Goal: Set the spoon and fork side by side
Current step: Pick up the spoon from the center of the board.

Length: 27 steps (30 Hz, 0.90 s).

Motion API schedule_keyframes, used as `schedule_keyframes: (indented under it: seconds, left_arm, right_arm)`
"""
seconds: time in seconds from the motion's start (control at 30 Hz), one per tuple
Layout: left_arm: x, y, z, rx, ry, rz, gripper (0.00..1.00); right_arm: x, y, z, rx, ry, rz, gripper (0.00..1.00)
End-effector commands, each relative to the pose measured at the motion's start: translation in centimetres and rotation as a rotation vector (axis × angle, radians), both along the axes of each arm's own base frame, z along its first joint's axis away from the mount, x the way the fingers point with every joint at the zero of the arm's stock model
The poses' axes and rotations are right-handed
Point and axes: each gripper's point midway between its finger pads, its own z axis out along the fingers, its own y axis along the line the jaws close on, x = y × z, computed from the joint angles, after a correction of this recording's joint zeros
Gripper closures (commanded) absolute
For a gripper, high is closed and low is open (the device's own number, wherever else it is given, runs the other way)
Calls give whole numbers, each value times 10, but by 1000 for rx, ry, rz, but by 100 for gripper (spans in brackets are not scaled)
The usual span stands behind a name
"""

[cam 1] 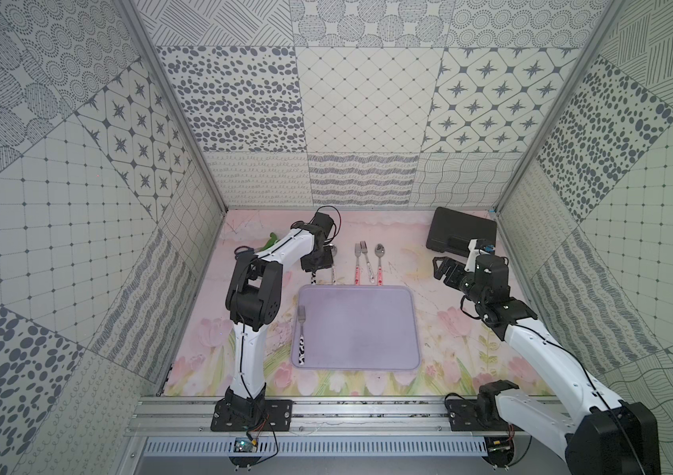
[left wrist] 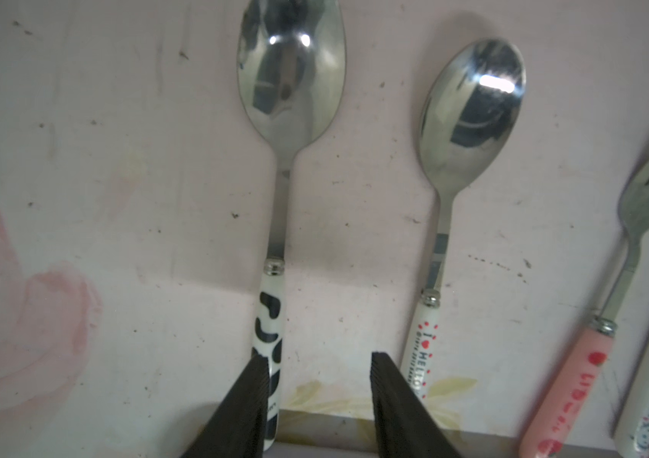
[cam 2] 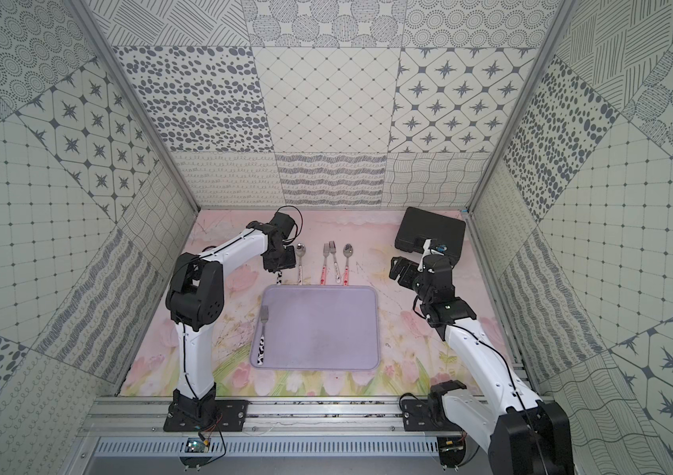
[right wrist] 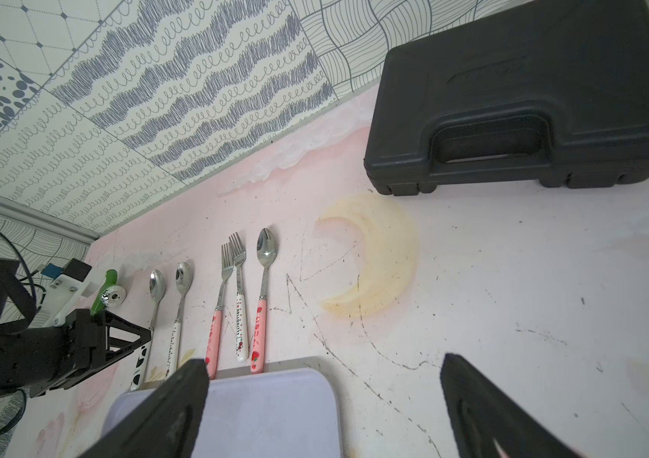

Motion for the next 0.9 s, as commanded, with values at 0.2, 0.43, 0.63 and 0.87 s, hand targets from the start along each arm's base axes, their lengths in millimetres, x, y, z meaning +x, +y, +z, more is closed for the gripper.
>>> schedule_keyframes:
  seconds: [0.2, 0.43, 0.63, 0.87]
  left_arm:
    - [-9, 18, -20, 14, 83, 3, 55]
    - [-11, 18, -34, 10, 115, -3, 63]
    - [-13, 19, -37, 12, 127, -5, 78]
    - [-13, 20, -33, 18, 126, -16, 99]
  right_arm:
    - [3, 1, 0, 2, -16, -4, 3]
    - [3, 1, 0, 3, -18, -5, 3]
    - [2, 1, 0, 2, -17, -5, 3]
    - [2, 1, 1, 3, -19, -5, 3]
